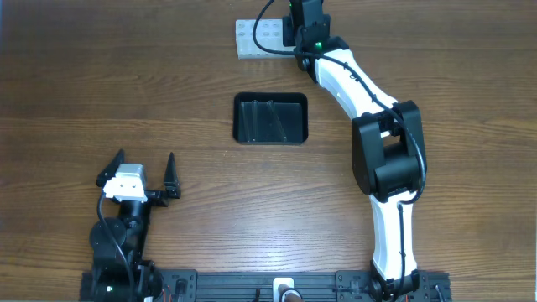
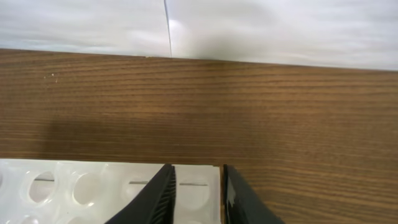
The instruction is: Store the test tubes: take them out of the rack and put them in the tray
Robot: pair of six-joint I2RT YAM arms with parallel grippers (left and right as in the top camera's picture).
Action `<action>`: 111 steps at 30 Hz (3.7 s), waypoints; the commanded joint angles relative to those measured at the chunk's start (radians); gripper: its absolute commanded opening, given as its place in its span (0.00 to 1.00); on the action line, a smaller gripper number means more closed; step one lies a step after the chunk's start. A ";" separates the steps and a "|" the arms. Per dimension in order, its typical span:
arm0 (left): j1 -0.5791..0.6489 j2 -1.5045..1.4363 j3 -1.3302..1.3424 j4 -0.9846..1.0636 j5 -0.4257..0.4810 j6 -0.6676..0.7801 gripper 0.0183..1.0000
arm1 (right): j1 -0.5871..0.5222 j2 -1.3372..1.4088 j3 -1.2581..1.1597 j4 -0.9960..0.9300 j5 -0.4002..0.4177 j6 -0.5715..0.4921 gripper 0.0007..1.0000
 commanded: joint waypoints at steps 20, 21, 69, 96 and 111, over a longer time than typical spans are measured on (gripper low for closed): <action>0.005 -0.009 -0.005 -0.003 0.013 -0.014 1.00 | 0.012 -0.034 0.010 -0.002 -0.009 0.014 0.07; 0.005 -0.009 -0.005 -0.003 0.013 -0.014 1.00 | 0.015 -0.055 0.010 -0.003 -0.009 0.014 0.07; 0.005 -0.009 -0.005 -0.003 0.013 -0.014 1.00 | 0.069 -0.199 -0.122 -0.638 -0.283 0.221 0.04; 0.005 -0.009 -0.005 -0.004 0.013 -0.014 1.00 | 0.093 -0.145 -0.145 -0.642 -0.238 0.239 0.09; 0.005 -0.009 -0.005 -0.003 0.013 -0.014 1.00 | 0.093 -0.145 -0.184 -0.616 -0.237 0.239 0.14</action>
